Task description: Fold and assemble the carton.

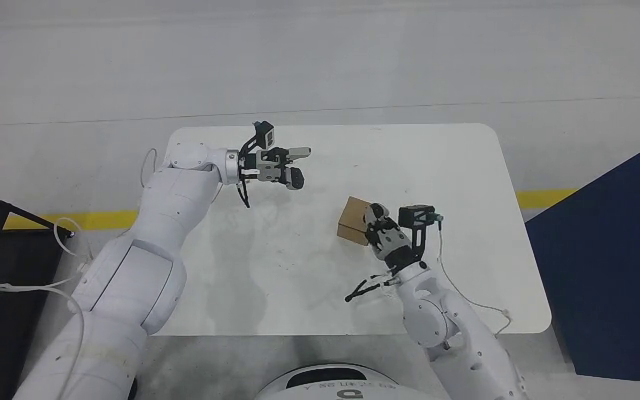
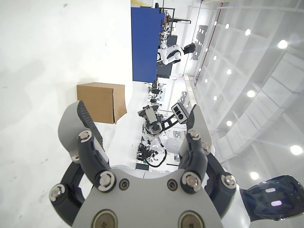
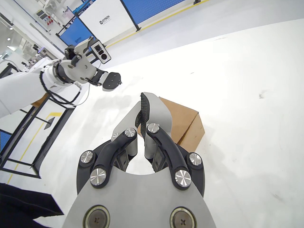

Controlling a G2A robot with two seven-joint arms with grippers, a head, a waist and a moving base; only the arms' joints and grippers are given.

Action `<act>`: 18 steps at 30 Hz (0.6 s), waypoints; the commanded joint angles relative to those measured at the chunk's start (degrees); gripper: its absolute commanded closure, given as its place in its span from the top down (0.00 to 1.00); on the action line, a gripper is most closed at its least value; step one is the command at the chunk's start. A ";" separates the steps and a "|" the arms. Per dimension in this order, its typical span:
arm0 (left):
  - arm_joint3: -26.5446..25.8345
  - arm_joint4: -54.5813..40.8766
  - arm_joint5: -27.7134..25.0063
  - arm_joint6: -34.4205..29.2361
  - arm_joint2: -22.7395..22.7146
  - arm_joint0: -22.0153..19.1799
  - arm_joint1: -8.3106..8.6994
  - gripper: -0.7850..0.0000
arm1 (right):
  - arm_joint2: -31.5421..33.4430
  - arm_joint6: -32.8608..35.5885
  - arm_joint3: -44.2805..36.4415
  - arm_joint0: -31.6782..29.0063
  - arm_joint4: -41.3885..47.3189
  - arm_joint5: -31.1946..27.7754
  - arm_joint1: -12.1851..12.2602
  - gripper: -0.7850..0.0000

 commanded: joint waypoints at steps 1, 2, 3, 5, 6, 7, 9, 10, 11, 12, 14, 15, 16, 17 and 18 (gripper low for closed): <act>0.00 0.00 0.00 0.00 0.00 0.00 0.00 1.00 | -0.25 1.89 1.23 1.18 0.13 0.44 -0.09 0.00; 0.00 0.00 0.00 0.00 0.00 0.00 0.00 1.00 | -0.37 2.49 1.72 1.57 0.15 0.59 -0.13 0.00; 0.00 0.00 0.00 0.00 0.00 0.00 0.00 1.00 | -0.51 2.96 2.14 1.90 -0.03 0.72 -0.16 0.00; 0.00 0.00 0.00 0.00 0.00 0.00 0.00 1.00 | -0.78 4.03 2.80 2.45 -0.28 1.13 -0.21 0.00; 0.00 0.00 0.00 0.00 0.00 0.00 0.00 1.00 | -0.94 4.58 2.99 2.69 -0.58 1.43 -0.24 0.00; 0.00 0.00 0.00 0.00 0.00 0.00 0.00 1.00 | -1.12 5.28 3.14 2.89 -0.68 1.59 -0.26 0.00; 0.00 0.00 0.00 0.00 0.00 0.00 0.00 1.00 | -1.33 6.05 3.16 3.22 -0.92 1.91 -0.31 0.00; 0.00 0.00 0.00 0.00 0.00 0.00 0.00 1.00 | -1.45 6.08 2.98 3.24 -0.68 1.75 -0.34 0.00; 0.00 0.00 0.00 0.00 0.00 0.00 0.00 1.00 | -1.37 5.74 2.67 3.19 -0.64 1.79 -0.36 0.00; 0.00 0.00 0.00 0.00 0.00 0.00 0.00 1.00 | -1.27 5.10 2.22 3.00 -0.81 1.89 -0.37 0.00; 0.00 0.00 0.00 0.00 0.00 0.00 0.00 1.00 | -1.01 3.95 1.14 2.29 -0.91 2.00 -0.36 0.00; 0.00 0.00 0.00 0.00 0.00 0.00 0.00 1.00 | -0.82 3.26 0.64 1.94 -1.24 2.21 -0.35 0.00; 0.00 0.00 0.00 0.00 0.00 0.00 0.00 1.00 | -0.63 2.41 0.01 1.56 -1.41 2.38 -0.35 0.00; 0.00 0.00 0.00 0.00 0.00 0.00 0.00 1.00 | -0.35 1.13 -0.73 1.10 -1.37 2.56 -0.37 0.00; 0.00 0.00 0.00 0.00 0.00 0.00 0.00 1.00 | 0.09 -0.71 -1.61 0.53 -1.27 2.76 -0.39 0.00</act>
